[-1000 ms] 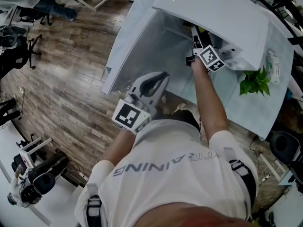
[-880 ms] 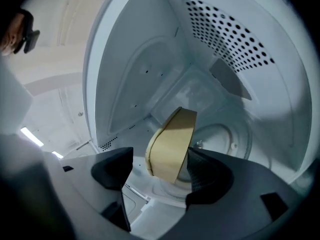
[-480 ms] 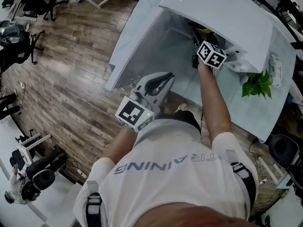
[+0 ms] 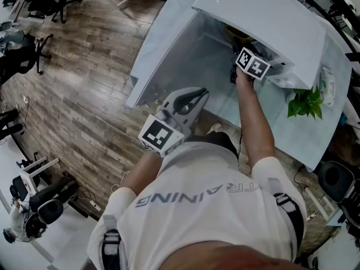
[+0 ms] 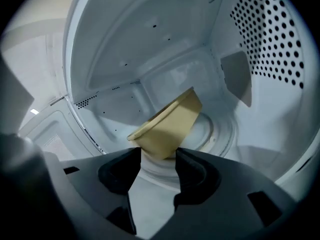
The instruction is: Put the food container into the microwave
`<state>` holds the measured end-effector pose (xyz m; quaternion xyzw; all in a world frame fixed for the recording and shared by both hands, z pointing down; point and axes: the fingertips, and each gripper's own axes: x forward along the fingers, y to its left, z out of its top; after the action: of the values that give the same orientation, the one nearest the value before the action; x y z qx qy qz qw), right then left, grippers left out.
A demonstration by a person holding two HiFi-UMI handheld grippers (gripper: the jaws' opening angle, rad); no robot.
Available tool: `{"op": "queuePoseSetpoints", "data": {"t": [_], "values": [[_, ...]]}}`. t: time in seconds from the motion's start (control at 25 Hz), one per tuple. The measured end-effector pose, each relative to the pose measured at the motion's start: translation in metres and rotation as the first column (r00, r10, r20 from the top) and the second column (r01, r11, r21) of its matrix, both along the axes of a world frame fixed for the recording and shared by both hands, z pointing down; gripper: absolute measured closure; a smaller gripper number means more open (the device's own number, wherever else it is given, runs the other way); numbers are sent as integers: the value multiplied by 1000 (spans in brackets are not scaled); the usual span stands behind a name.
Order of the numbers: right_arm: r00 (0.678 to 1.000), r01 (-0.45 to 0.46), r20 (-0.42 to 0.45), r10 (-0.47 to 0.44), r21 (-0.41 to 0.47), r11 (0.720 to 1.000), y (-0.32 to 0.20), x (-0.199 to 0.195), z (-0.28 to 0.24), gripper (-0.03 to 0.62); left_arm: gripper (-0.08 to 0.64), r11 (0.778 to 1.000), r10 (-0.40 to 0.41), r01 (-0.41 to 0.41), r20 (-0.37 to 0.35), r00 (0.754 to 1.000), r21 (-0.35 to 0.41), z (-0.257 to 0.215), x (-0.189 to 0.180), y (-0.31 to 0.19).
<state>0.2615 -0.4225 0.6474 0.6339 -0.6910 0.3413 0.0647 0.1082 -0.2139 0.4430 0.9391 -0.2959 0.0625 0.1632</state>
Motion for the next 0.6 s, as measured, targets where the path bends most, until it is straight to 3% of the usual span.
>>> {"op": "queuePoseSetpoints", "data": {"t": [0.16, 0.32, 0.6], "values": [[999, 30, 30, -29, -20, 999, 2, -7, 0, 406, 512, 1000, -3, 3, -9, 1000, -3, 0, -4, -1], [998, 64, -15, -65, -50, 997, 8, -10, 4, 441, 512, 1000, -1, 1, -20, 1000, -10, 0, -1, -2], [986, 143, -73, -152, -124, 982, 24, -12, 6, 443, 512, 1000, -4, 3, -29, 1000, -21, -2, 2, -4]]}}
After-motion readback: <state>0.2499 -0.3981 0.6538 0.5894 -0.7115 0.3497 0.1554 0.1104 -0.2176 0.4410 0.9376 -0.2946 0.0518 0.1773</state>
